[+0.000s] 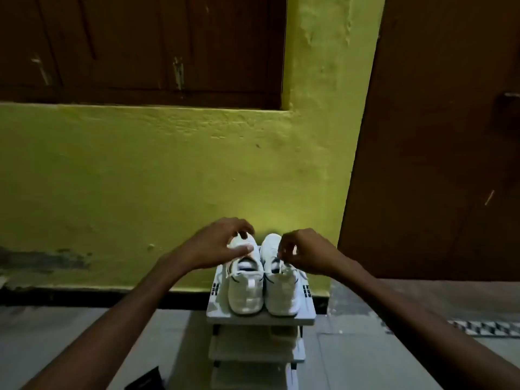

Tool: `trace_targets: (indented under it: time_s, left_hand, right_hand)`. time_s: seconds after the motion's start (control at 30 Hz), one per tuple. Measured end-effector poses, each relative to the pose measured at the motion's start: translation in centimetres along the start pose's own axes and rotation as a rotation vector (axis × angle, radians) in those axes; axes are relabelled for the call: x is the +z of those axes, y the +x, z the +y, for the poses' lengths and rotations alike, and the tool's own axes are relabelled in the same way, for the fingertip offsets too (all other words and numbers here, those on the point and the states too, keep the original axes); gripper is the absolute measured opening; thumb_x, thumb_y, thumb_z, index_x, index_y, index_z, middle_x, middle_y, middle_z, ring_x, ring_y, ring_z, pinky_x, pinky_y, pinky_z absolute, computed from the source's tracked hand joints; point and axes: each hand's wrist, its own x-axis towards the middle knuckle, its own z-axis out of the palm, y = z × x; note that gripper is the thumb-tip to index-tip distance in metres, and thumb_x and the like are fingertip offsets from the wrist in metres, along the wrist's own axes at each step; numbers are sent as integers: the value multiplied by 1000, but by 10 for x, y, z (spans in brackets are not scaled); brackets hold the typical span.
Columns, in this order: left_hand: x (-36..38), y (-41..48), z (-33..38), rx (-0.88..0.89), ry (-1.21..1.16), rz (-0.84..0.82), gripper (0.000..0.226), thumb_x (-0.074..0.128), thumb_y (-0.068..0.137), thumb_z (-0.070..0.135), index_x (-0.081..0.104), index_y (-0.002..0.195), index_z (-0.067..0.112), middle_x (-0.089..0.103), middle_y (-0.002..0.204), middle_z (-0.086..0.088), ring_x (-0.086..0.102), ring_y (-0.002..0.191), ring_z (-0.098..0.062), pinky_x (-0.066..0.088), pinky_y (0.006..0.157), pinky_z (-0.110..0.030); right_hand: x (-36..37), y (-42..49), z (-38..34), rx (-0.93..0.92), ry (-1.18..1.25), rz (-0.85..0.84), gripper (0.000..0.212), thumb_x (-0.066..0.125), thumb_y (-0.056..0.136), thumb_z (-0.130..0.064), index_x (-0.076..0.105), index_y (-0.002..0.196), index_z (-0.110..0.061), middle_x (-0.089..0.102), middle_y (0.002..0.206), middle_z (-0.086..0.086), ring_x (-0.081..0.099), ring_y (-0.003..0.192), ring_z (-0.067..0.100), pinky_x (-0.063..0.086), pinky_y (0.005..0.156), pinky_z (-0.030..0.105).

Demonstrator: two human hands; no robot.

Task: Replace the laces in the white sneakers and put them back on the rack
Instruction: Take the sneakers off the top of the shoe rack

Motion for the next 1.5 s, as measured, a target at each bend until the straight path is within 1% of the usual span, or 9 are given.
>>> trace_targets:
  time_s: [0.1, 0.2, 0.33, 0.43, 0.63, 0.83, 1.03, 1.23, 1.5]
  left_hand:
    - [46, -16, 0, -39, 155, -177, 56, 56, 80, 58, 59, 124, 23, 61, 123, 4, 54, 113, -13, 45, 92, -31]
    - [84, -26, 9, -233, 222, -315, 62, 62, 78, 49, 49, 130, 18, 55, 132, -5, 52, 121, -27, 44, 94, -35]
    - [102, -29, 12, -270, 288, -76, 35, 57, 82, 24, 54, 117, 18, 61, 122, -3, 56, 115, -28, 40, 88, -33]
    - [91, -41, 14, -161, 324, 106, 40, 54, 75, 25, 60, 115, 21, 66, 111, -1, 59, 106, -28, 38, 87, -32]
    - [61, -82, 40, -24, 287, 173, 44, 60, 73, 27, 61, 116, 25, 71, 99, 0, 65, 92, -22, 44, 73, -27]
    - [71, -166, 67, 215, 134, 148, 42, 74, 69, 9, 62, 109, 15, 68, 93, -4, 62, 82, -22, 48, 67, -30]
    - [153, -257, 83, 293, 120, 44, 32, 68, 77, 13, 65, 108, 4, 66, 99, -11, 59, 87, -26, 48, 74, -32]
    - [231, -309, 81, 165, -18, 16, 35, 48, 84, 24, 65, 106, 4, 66, 100, -11, 59, 89, -26, 48, 78, -31]
    - [315, -346, 47, 16, -73, -35, 34, 53, 84, 20, 66, 111, 4, 67, 100, -10, 56, 92, -22, 42, 85, -24]
  right_hand:
    - [40, -13, -2, 47, -304, -242, 51, 67, 87, -42, 55, 131, -20, 57, 131, 7, 56, 115, 27, 49, 91, 36]
    - [65, -26, -3, 150, -315, -327, 77, 73, 82, -35, 34, 145, -13, 42, 146, 11, 47, 128, 32, 44, 98, 40]
    - [66, -29, -7, 157, -461, -111, 56, 68, 85, -27, 45, 135, -14, 52, 134, 13, 54, 119, 33, 46, 91, 38]
    - [62, -44, -16, 111, -496, -24, 52, 65, 83, -30, 49, 131, -17, 57, 128, 10, 58, 112, 31, 48, 84, 36]
    - [30, -98, -49, -25, -567, -24, 49, 64, 83, -38, 50, 125, -20, 63, 116, 8, 62, 101, 31, 48, 75, 36]
    - [44, -184, -70, -221, -533, 1, 50, 66, 82, -46, 49, 123, -23, 66, 105, -1, 65, 88, 23, 45, 64, 30]
    - [119, -262, -58, -282, -494, 21, 46, 76, 56, -35, 63, 97, -19, 68, 72, -5, 57, 47, 23, 37, 43, 23]
    - [203, -299, -33, -308, -448, -26, 51, 81, 53, -32, 66, 99, -16, 72, 77, -1, 59, 47, 23, 43, 48, 24]
    - [296, -317, -7, -172, -424, -141, 53, 80, 45, -16, 60, 94, -15, 66, 68, 0, 60, 49, 25, 39, 49, 25]
